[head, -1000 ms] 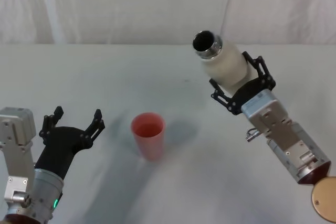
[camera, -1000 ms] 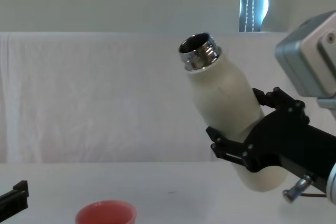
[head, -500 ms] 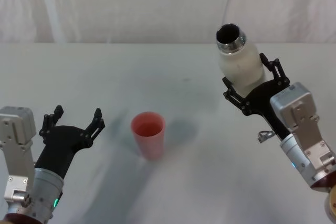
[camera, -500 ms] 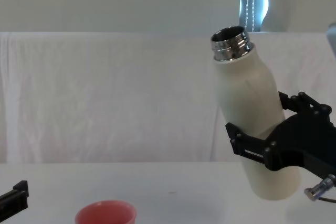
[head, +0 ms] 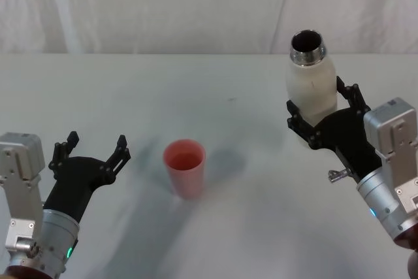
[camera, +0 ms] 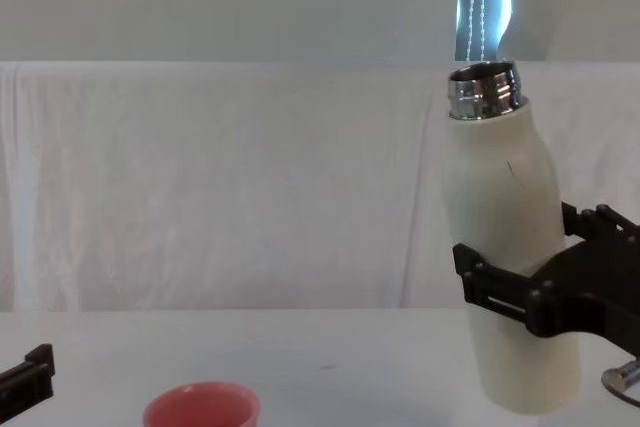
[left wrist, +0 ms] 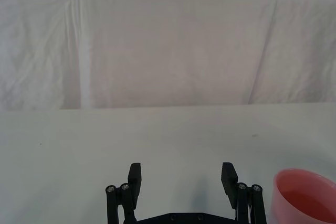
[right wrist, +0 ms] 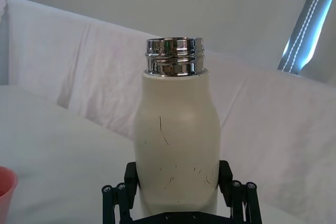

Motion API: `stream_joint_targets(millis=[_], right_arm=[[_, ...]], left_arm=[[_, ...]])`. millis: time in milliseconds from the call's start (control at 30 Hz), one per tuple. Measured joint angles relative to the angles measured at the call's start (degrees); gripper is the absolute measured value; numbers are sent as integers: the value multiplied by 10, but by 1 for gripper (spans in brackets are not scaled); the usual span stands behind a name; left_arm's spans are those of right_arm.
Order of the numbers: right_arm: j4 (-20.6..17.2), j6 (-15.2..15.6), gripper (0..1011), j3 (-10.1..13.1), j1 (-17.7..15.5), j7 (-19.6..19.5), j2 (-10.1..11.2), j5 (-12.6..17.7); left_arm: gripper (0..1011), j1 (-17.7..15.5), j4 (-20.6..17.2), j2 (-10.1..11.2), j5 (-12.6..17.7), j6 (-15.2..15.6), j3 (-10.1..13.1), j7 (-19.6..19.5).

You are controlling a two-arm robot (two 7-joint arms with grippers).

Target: Grasp the thermos with one hand and pour water into the cup lid.

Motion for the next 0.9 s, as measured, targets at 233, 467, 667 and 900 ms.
stream_joint_targets(millis=[233, 467, 667, 900], right_arm=[[1, 3, 951, 0, -7, 5, -6, 16], [5, 10, 951, -3, -11, 25, -14, 59], [15, 16, 951, -8, -11, 35, -18, 86], [34, 16, 951, -14, -6, 41, -22, 106]], left_arm=[[1001, 0, 0, 0, 0, 0, 0, 0], [1001, 0, 0, 0, 0, 0, 0, 0], [1001, 0, 0, 0, 0, 0, 0, 0], [1001, 0, 0, 0, 0, 0, 0, 0]])
